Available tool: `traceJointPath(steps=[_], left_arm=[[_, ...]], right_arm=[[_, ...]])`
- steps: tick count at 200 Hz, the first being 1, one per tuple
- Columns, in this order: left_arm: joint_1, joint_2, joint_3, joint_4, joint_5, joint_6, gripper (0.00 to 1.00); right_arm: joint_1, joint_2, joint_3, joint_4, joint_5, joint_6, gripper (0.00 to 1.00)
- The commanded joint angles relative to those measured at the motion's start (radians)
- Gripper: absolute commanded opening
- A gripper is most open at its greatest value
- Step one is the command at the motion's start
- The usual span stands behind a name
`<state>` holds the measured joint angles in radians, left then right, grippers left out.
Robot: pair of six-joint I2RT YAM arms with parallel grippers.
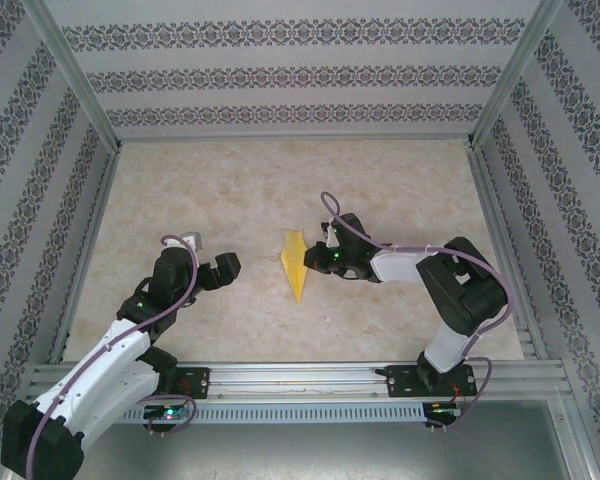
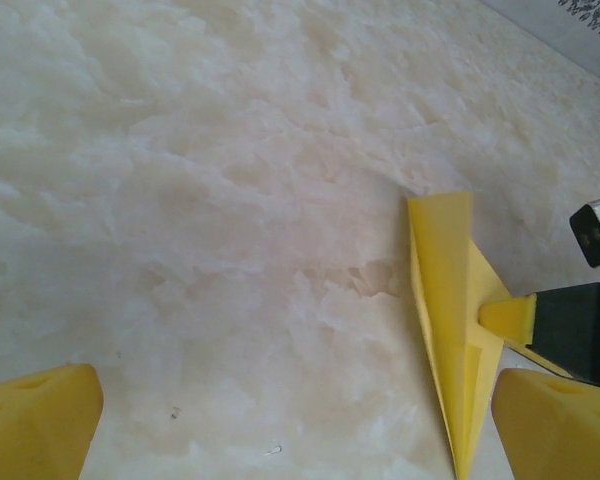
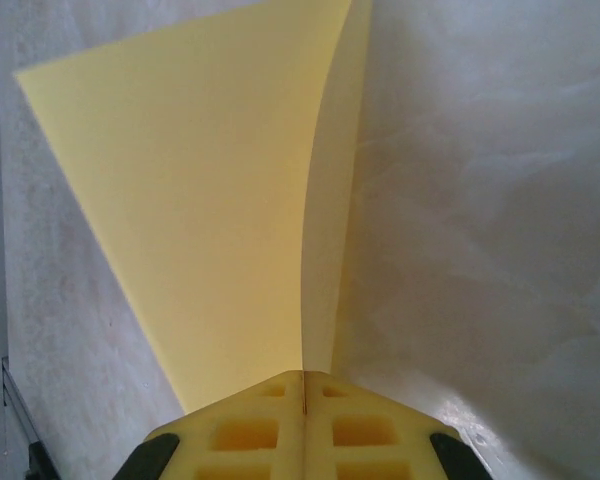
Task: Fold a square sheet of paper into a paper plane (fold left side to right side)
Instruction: Turn over the paper plane at the center of the table.
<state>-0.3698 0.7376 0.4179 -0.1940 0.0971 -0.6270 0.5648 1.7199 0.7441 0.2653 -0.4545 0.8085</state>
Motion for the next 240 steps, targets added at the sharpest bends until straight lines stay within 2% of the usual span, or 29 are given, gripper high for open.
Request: traceJointPath(steps=[1,54,67,111,145,186,197,240], left_arm=[[0.015,0.006,0.032,0.036,0.018,-0.01,1.0],[0.015,0.013,0.031,0.041,0.023,-0.002,1.0],[0.014,0.013,0.031,0.041,0.023,0.001,1.0],[0.014,0.013,0.038,0.039,0.024,0.009,1.0],[0.018,0.006,0.042,0.031,0.012,0.018,1.0],[0.025,-0.022,0.047,0.011,-0.02,0.05,1.0],[0.03,-0.035,0.047,0.006,-0.027,0.059,1.0],[0.034,-0.078,0.062,-0.048,-0.059,0.096,1.0]], right_arm=[[-0.001,0.007,0.005,0.044,-0.01,0.001,0.04],[-0.005,0.025,0.009,0.014,0.015,0.006,0.2],[-0.005,0.025,0.01,0.006,0.023,0.004,0.27],[-0.006,-0.015,0.014,-0.048,0.061,-0.015,0.41],[-0.001,-0.119,0.018,-0.191,0.149,-0.072,0.53],[0.058,-0.291,0.093,-0.519,0.323,-0.186,0.67],[0.08,-0.325,0.114,-0.593,0.37,-0.19,0.74],[0.164,-0.35,0.205,-0.759,0.414,-0.164,0.85]])
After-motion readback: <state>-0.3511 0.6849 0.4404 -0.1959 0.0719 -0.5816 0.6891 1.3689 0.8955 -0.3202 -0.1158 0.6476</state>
